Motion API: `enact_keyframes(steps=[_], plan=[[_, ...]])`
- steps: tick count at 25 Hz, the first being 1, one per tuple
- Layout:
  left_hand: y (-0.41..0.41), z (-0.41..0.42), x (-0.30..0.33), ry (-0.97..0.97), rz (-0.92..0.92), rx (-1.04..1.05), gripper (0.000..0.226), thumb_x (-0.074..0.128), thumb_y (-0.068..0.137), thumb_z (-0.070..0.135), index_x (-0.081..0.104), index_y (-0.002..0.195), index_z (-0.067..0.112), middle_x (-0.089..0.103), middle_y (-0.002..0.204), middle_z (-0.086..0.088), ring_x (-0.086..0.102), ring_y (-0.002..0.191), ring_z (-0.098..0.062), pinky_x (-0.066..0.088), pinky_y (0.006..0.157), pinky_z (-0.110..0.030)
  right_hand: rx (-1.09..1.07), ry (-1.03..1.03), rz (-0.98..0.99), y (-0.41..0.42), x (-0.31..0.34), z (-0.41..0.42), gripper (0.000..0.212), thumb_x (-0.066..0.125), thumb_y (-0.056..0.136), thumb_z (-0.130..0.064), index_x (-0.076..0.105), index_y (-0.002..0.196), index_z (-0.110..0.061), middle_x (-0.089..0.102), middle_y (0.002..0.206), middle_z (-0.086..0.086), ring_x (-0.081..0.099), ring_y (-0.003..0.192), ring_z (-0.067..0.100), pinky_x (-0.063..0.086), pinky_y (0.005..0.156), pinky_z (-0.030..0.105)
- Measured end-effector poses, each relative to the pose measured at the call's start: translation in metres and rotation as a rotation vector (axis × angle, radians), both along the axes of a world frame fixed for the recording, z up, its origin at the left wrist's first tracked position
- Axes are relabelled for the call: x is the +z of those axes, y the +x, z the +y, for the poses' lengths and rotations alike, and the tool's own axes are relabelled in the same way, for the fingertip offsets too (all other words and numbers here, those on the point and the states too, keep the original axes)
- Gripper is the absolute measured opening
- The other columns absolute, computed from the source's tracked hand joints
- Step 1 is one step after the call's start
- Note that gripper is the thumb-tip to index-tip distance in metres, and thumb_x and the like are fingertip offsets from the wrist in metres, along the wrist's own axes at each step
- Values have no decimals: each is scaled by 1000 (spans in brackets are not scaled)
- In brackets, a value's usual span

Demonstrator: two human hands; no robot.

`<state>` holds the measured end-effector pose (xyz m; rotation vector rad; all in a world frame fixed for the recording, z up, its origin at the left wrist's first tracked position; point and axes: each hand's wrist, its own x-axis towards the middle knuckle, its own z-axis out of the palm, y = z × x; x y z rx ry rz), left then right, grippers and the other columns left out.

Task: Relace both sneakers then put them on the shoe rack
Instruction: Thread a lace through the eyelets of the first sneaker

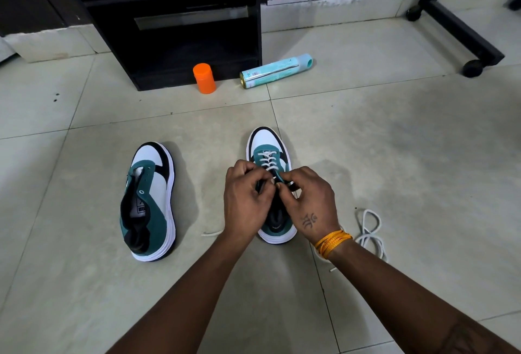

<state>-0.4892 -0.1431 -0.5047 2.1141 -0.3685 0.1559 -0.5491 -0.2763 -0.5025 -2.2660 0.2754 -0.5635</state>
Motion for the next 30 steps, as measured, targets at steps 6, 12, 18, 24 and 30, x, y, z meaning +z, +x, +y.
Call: enact_keyframes(steps=[6,12,18,24,30], plan=[[2,-6,5,68,9,33,8,73,84,13,77,86,19,58,97,6,58,98,-17,50,81,-27,2,33,-22,-2,-4,2,17,72,87,-19,77,104,-18,71,96,-5,69,82,13,57,75,36],[-1,-5,4,122,-27,24,7,77,88,14,77,92,19,56,97,8,55,98,-15,50,82,-30,87,44,34,13,6,-15,18,62,96,-19,75,105,-26,75,99,-11,70,89,10,57,78,36],[-14,6,10,145,-145,47,29,81,77,16,69,104,18,55,108,2,52,102,-21,47,87,-33,21,11,118,16,9,-20,5,56,95,-19,60,92,-20,67,80,-5,61,71,20,50,66,37],[-35,20,-1,39,127,187,45,80,87,30,43,63,18,46,57,5,45,55,-20,48,57,-43,-180,-216,401,5,-1,-47,14,55,93,-22,65,98,-15,71,82,10,66,83,41,51,65,39],[-36,19,3,-22,281,211,49,81,87,36,50,56,15,53,52,5,46,48,-9,42,55,-30,165,-294,165,10,15,-21,15,52,96,-27,60,108,-27,71,92,0,65,78,29,53,65,39]])
